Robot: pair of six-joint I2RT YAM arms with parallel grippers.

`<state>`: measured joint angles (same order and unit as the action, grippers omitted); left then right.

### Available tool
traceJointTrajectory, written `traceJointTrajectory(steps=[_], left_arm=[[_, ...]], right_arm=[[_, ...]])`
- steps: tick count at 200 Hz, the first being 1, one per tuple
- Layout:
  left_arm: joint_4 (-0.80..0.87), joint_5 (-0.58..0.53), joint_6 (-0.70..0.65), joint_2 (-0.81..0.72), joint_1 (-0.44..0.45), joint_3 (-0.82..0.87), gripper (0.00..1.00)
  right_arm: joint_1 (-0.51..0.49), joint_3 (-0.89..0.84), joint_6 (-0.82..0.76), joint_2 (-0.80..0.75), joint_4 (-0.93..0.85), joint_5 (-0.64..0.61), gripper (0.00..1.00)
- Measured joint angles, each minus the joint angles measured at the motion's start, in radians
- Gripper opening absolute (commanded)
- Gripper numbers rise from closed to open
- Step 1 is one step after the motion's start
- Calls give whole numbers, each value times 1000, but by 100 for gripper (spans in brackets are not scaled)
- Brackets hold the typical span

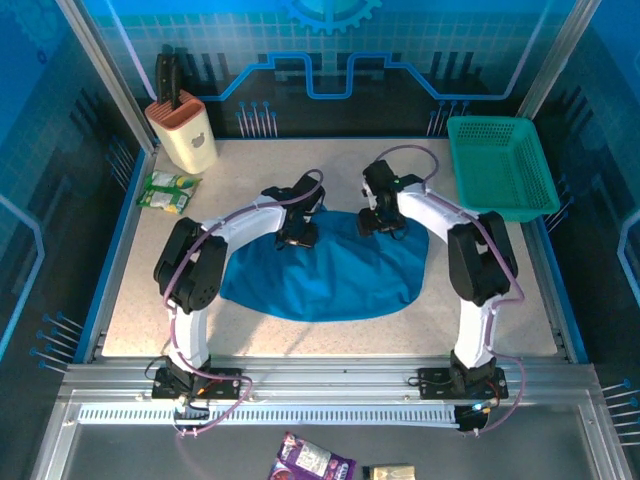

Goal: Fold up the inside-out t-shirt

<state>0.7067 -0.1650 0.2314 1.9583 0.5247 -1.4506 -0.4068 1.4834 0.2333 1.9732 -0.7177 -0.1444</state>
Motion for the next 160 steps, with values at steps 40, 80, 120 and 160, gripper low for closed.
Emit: traceJointTrajectory(steps=[40, 80, 120, 160], left_arm=[[-23, 32, -5, 2, -45, 13, 0], [-18, 88, -29, -35, -192, -48, 0], [-29, 153, -50, -167, -342, -245, 0], [-84, 268, -46, -426, -445, -205, 0]], right_arm=[[3, 68, -34, 56, -45, -44, 0], [46, 233, -52, -6, -95, -57, 0], [157, 338, -55, -258, -103, -51, 0], [260, 224, -32, -594, -63, 24, 0]])
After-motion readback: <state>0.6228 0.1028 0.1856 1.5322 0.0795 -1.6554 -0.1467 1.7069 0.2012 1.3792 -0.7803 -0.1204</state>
